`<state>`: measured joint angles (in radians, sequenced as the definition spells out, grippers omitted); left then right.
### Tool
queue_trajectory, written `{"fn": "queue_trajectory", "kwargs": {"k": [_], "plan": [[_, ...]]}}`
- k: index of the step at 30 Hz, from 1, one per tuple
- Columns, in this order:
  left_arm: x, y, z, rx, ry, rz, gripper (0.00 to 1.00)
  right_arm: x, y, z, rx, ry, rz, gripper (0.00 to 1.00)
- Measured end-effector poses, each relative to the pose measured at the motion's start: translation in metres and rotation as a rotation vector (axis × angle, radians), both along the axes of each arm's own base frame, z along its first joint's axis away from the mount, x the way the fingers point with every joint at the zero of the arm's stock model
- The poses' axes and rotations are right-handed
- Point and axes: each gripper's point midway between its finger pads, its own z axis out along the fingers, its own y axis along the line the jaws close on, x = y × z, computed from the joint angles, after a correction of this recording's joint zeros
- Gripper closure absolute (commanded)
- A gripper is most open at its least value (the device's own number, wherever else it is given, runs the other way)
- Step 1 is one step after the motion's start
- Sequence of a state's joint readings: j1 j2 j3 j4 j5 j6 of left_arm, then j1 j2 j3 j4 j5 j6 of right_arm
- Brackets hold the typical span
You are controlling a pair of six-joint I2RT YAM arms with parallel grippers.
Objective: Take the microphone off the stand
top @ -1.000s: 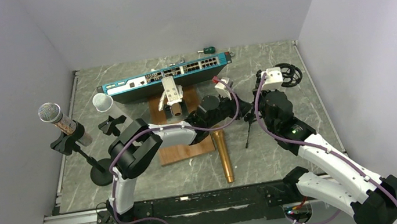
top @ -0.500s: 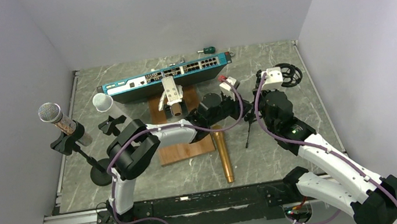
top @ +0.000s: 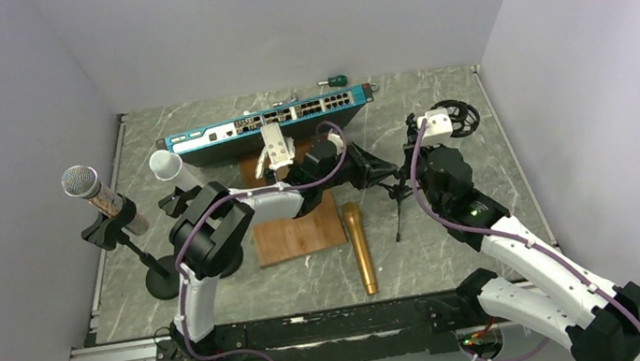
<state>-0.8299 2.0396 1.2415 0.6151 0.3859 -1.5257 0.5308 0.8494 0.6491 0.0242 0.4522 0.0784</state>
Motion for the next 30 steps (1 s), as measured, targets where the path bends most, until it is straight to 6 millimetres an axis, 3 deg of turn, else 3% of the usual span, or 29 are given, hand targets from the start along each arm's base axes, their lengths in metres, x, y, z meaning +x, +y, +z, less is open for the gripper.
{"fn": "queue_trajectory", "kwargs": {"k": [2, 3, 4, 7, 12, 15, 21, 23, 27, 30], "plan": [[0.0, 0.0, -0.001, -0.01, 0.083, 0.015, 1.0, 0.0, 0.0, 0.0, 0.0, -0.001, 0.0, 1.0], [0.0, 0.0, -0.002, -0.012, 0.109, 0.021, 0.93, 0.0, 0.0, 0.0, 0.0, -0.001, 0.0, 1.0], [0.001, 0.001, -0.003, -0.013, 0.132, 0.027, 0.75, 0.0, 0.0, 0.0, 0.0, -0.001, 0.0, 1.0], [-0.001, 0.002, -0.004, 0.003, 0.133, 0.033, 0.38, 0.0, 0.0, 0.0, 0.0, 0.0, 0.0, 1.0], [-0.02, 0.008, 0.011, 0.112, -0.057, 0.007, 0.02, -0.001, -0.001, 0.0, 0.0, 0.001, 0.0, 1.0], [-0.03, 0.015, 0.037, 0.2, -0.318, 0.005, 0.01, -0.001, -0.001, 0.0, 0.0, 0.002, 0.003, 1.0], [-0.043, 0.033, 0.071, 0.359, -0.87, 0.015, 0.17, -0.002, -0.002, -0.001, -0.003, 0.006, -0.001, 1.0], [-0.047, 0.035, 0.067, 0.391, -1.004, 0.005, 0.21, -0.002, -0.002, -0.001, -0.003, 0.006, 0.0, 1.0], [-0.042, 0.038, 0.034, 0.479, -1.207, -0.042, 0.36, -0.002, -0.002, -0.001, -0.003, 0.007, 0.001, 1.0], [-0.037, 0.039, 0.008, 0.513, -1.339, -0.072, 0.35, -0.002, -0.002, -0.001, -0.003, 0.007, 0.002, 1.0]]}}
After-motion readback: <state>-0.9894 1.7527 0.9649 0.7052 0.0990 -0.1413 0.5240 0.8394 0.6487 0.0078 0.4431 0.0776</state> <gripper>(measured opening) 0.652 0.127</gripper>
